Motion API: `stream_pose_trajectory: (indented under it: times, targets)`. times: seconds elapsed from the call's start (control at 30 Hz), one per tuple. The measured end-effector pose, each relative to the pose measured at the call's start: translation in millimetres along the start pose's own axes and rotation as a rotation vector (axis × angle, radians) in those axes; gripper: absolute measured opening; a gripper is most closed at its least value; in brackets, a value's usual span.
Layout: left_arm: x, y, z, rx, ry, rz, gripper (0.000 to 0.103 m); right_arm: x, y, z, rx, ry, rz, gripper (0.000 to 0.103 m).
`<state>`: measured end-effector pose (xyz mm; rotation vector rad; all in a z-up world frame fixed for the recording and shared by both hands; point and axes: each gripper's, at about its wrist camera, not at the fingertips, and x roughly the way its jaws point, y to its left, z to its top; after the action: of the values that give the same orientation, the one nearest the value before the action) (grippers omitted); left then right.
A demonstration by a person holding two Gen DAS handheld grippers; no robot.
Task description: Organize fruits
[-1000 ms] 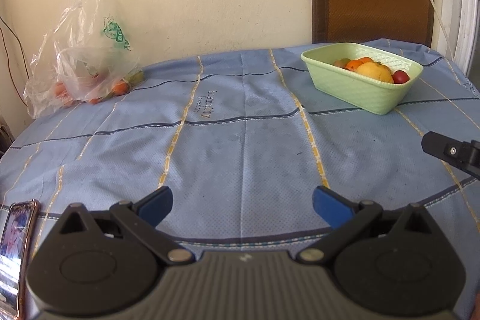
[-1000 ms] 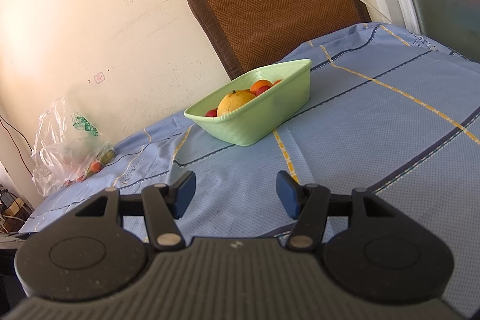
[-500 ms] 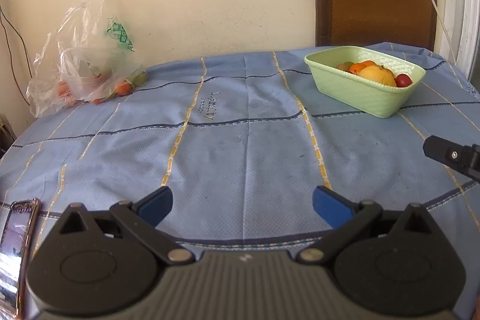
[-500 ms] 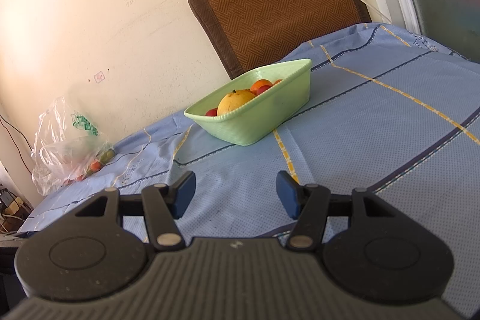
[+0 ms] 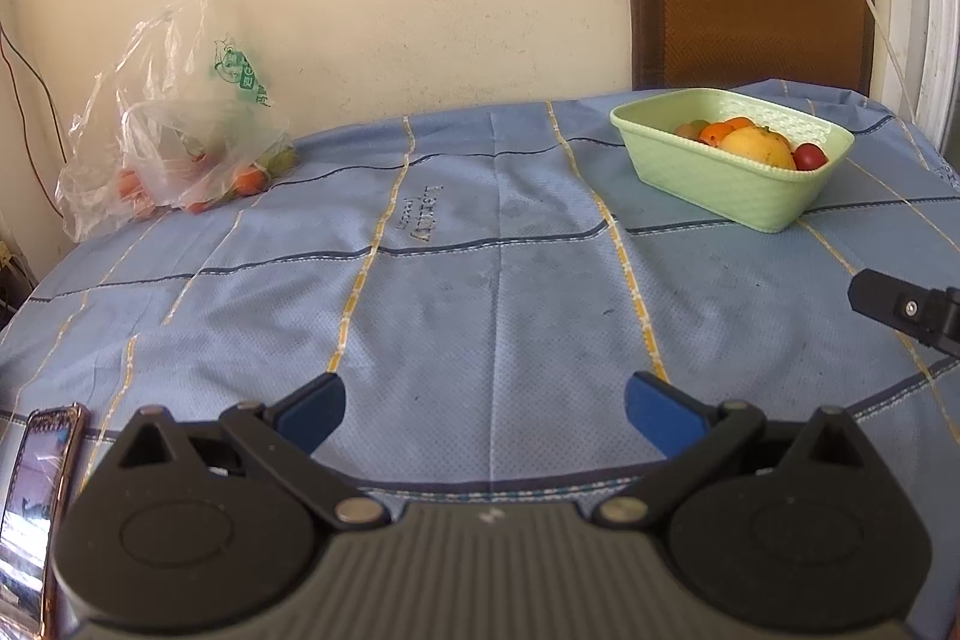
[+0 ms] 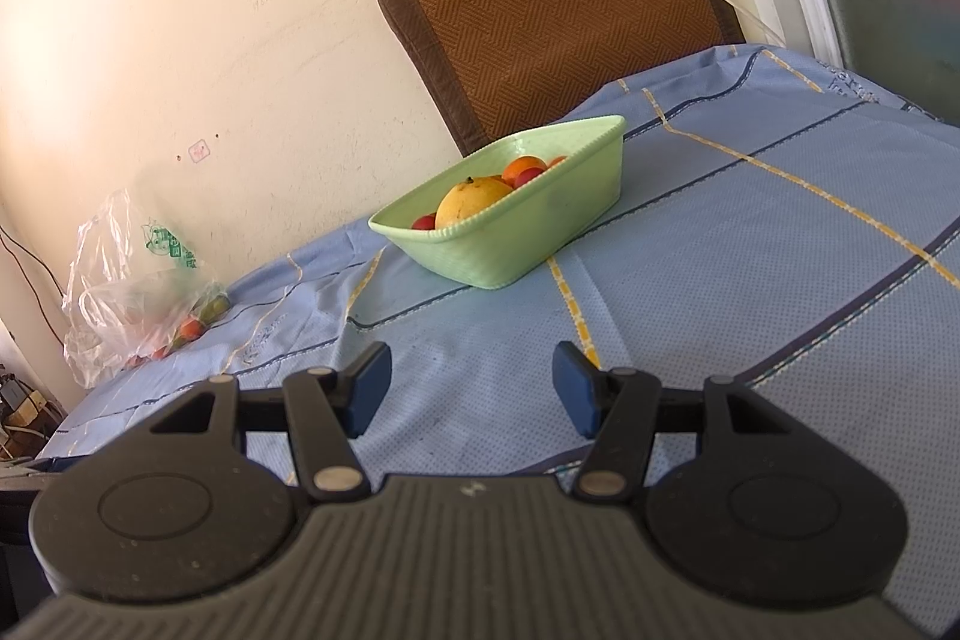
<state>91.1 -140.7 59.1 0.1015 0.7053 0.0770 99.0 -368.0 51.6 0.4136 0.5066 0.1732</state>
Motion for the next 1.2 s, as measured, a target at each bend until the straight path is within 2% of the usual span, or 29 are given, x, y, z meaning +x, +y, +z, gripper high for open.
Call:
stream_pose_trajectory:
  times: [0.67,1.2]
  targets:
    - [-2.2,1.2,-1.5,-0.009,-0.005,-0.039,0.103,0.3,-2.4,0.6,0.005,0.000,0.006,0.062]
    - [-1.5,-1.5,-2.7,0.009,0.002,-0.040,0.103,0.0,-3.0,0.9,0.003,0.000,0.006,0.062]
